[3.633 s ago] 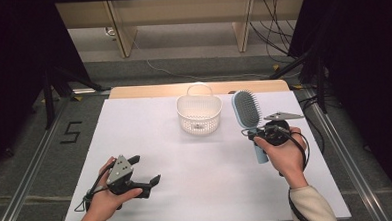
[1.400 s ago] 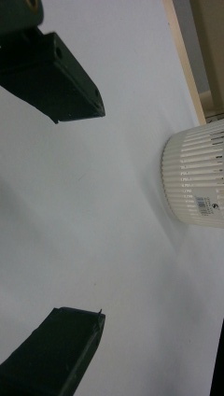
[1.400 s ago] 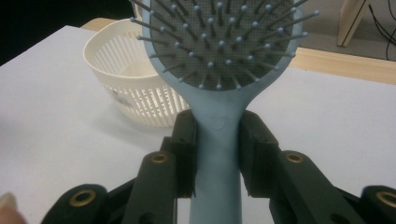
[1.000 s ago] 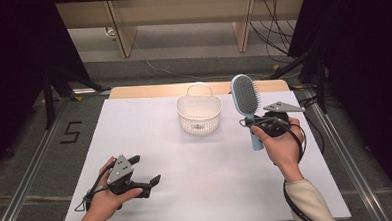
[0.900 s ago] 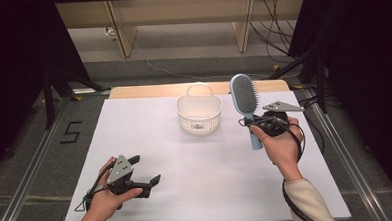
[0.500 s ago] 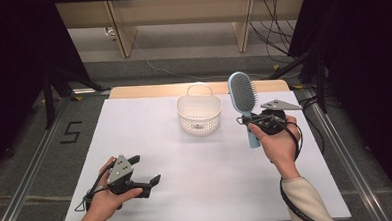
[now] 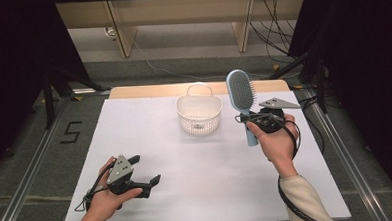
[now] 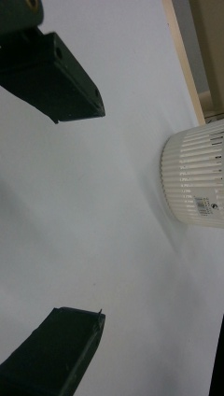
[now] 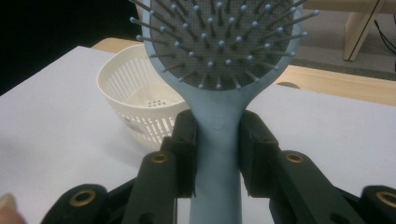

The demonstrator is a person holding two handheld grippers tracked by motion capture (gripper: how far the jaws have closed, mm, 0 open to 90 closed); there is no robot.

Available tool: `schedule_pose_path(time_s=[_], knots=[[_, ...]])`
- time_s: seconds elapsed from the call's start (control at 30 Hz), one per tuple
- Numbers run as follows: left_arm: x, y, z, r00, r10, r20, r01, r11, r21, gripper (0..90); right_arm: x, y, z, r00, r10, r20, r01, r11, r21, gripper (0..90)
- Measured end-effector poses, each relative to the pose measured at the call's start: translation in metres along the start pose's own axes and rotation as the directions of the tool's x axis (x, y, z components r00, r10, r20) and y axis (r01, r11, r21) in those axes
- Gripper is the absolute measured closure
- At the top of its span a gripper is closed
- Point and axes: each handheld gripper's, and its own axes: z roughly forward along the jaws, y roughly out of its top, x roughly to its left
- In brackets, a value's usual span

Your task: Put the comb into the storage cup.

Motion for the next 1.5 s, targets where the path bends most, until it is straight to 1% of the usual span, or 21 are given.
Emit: schedule_pose_path(time_s=[0.37, 1.5], knots=[[0.0, 0.0, 0.0, 1.0, 0.0, 0.0, 0.0, 1.0, 0.0, 2.5, 0.002, 0.002, 0.0035, 1.0, -0.002, -0.005, 0.002, 1.0, -0.001, 70.4], [0.0003, 0.0001, -0.0004, 1.0, 0.002, -0.001, -0.002, 1.0, 0.001, 2.5, 0.0064, 0.0084, 0.0098, 0.9999, -0.001, -0.011, 0.001, 1.0, -0.028, 70.4]])
